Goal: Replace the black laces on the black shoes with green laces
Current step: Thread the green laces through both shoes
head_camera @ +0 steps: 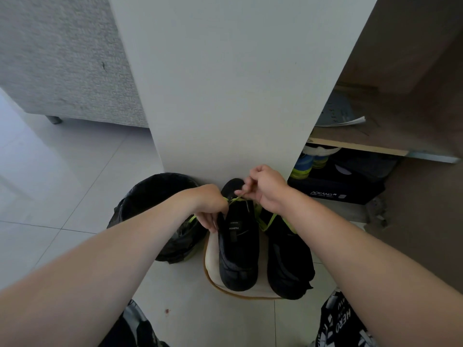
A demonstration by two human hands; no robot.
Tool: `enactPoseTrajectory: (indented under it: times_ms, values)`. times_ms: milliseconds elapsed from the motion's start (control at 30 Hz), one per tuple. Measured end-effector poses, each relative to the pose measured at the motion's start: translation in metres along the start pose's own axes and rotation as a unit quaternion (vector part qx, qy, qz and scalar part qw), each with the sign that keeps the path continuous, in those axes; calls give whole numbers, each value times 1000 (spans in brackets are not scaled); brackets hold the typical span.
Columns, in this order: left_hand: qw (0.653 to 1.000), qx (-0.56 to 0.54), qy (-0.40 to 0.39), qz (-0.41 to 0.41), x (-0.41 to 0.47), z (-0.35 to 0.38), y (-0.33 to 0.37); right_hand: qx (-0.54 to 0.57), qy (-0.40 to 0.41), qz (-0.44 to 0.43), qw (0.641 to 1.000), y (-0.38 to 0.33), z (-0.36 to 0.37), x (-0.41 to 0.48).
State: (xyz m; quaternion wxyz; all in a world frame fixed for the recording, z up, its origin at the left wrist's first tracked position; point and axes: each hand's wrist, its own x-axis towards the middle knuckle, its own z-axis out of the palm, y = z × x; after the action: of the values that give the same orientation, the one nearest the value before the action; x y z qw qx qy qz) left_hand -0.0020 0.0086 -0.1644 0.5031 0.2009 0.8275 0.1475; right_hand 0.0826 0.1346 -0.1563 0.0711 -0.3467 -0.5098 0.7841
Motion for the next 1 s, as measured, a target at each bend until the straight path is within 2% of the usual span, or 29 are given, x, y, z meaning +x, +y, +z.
enactPoseTrajectory:
  times_ms: [33,100,167,200,267,333,367,400,433,467,533,600,667,700,767,800,833,867,900,933,967,1000]
  values:
    - [1000,8,3,-6,0,-2,-2,-6,33,-7,999,-7,-4,2]
    - [1000,20,16,-12,0,-6,-7,-162,126,-85,975,-24,-22,9]
    - [999,20,22,-12,-1,-8,-11,-400,153,-186,884,-38,-40,10]
    - [1000,12,21,-6,-2,-8,-12,-491,120,-202,839,-40,-45,7]
    - [1000,-7,8,11,-3,-5,-10,-626,25,-169,760,-36,-47,-3]
    - [1000,-7,0,24,0,0,-8,-753,-16,-132,644,-27,-40,-13]
    - [1000,-2,4,27,2,2,-6,-790,-22,-128,599,-25,-37,-16]
    - [1000,2,11,29,3,4,-5,-805,-28,-126,579,-23,-35,-17]
    - [999,4,17,33,4,5,-4,-797,-35,-126,590,-24,-34,-18]
    - [999,2,20,36,4,6,-3,-769,-38,-127,625,-25,-34,-18]
    - [999,-5,19,40,3,6,-3,-663,-8,-147,734,-32,-36,-20]
    - [999,-2,11,38,3,5,-4,-504,84,-184,840,-40,-39,-18]
    - [999,-2,8,35,3,5,-4,-344,155,-197,905,-47,-40,-18]
    - [999,-13,11,34,4,5,-3,-259,155,-184,935,-48,-39,-21]
    - [999,-24,19,33,4,7,-1,-31,58,-119,991,-44,-34,-26]
    - [999,-23,21,30,3,7,1,91,4,-77,993,-42,-31,-28]
    - [999,-23,21,28,4,8,1,147,-24,-48,988,-40,-27,-29]
    - [999,-22,20,25,4,8,2,121,-21,-39,992,-37,-24,-29]
    - [999,-19,19,20,5,7,1,1,3,-59,998,-36,-22,-29]
    - [1000,-13,17,11,6,6,1,-187,32,-110,976,-34,-23,-26]
    - [1000,-5,14,1,7,4,0,-375,48,-162,911,-34,-25,-27]
    - [1000,0,9,-10,8,3,-1,-512,39,-189,837,-33,-27,-25]
